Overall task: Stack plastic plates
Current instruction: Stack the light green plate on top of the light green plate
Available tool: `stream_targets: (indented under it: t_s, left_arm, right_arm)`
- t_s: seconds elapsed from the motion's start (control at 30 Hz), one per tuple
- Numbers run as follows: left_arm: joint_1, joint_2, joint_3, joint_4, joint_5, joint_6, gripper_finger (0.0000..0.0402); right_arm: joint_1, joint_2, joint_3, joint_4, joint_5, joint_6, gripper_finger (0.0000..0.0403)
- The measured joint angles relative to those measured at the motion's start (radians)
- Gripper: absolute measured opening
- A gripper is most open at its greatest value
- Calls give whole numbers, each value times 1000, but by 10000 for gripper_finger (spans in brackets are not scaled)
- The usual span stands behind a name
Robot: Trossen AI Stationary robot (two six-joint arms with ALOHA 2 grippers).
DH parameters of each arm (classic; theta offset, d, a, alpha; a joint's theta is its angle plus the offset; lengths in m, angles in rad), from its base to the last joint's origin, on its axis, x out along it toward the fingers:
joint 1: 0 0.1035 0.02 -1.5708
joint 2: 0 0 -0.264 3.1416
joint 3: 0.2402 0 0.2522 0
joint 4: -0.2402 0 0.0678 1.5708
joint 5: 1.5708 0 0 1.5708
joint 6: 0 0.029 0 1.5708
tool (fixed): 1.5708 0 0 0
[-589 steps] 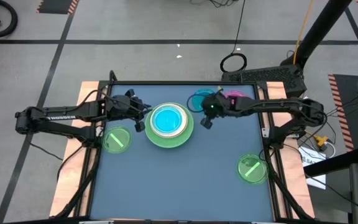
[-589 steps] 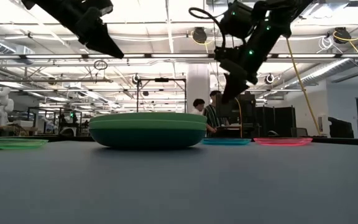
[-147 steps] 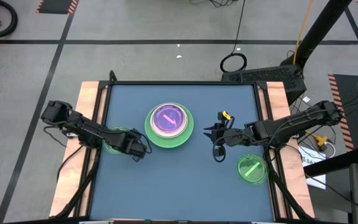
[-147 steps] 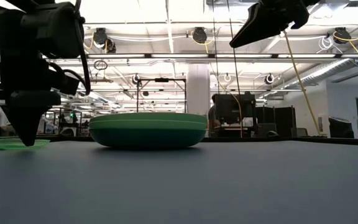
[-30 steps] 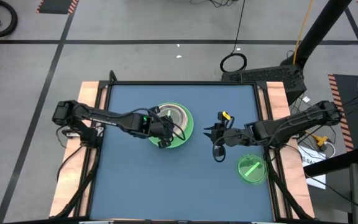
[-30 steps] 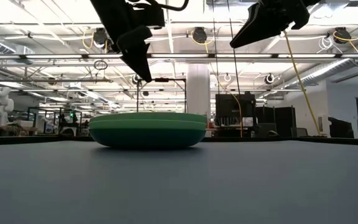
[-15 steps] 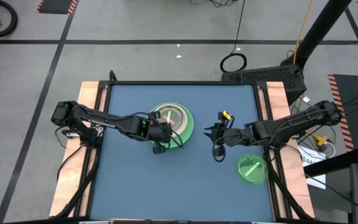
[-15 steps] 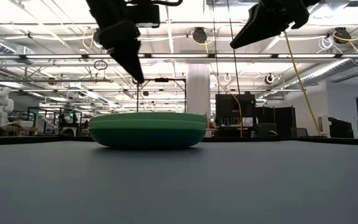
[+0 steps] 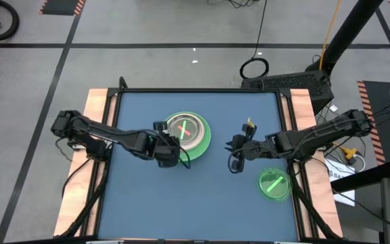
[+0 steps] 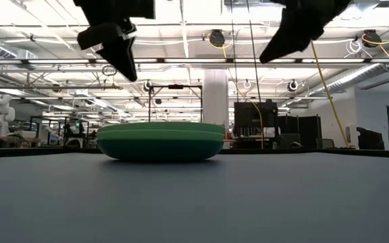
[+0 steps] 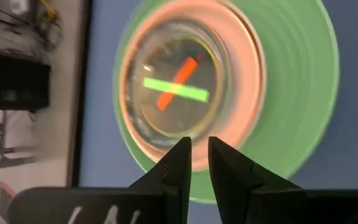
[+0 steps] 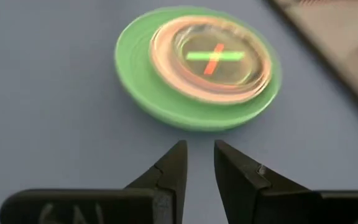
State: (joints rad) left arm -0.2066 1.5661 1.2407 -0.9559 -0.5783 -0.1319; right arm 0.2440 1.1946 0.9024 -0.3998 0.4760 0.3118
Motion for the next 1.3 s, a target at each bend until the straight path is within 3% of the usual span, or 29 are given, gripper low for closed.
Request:
stream_targets:
  t_s: [0.17,0.33,0.67,0.83,1.1,1.3]
  left_arm:
    - [-15,-14,0,61,-42,53,63]
    - [-18,-13,0,126,-42,113,63]
    - [-18,-75,-72,161,-43,129,63]
    - [-1,-186,-156,211,-46,143,63]
    - [34,-366,-158,256,-53,165,63]
    - [34,-407,-158,225,-53,9,63]
  right_arm:
    - [0,0,7,36,-163,167,73]
    - [0,1,53,147,-288,227,73]
    - [1,50,151,118,-338,302,73]
    - [0,110,205,4,-430,402,73]
    - [5,215,257,-283,-643,657,73]
    - [65,308,257,-557,-659,848,73]
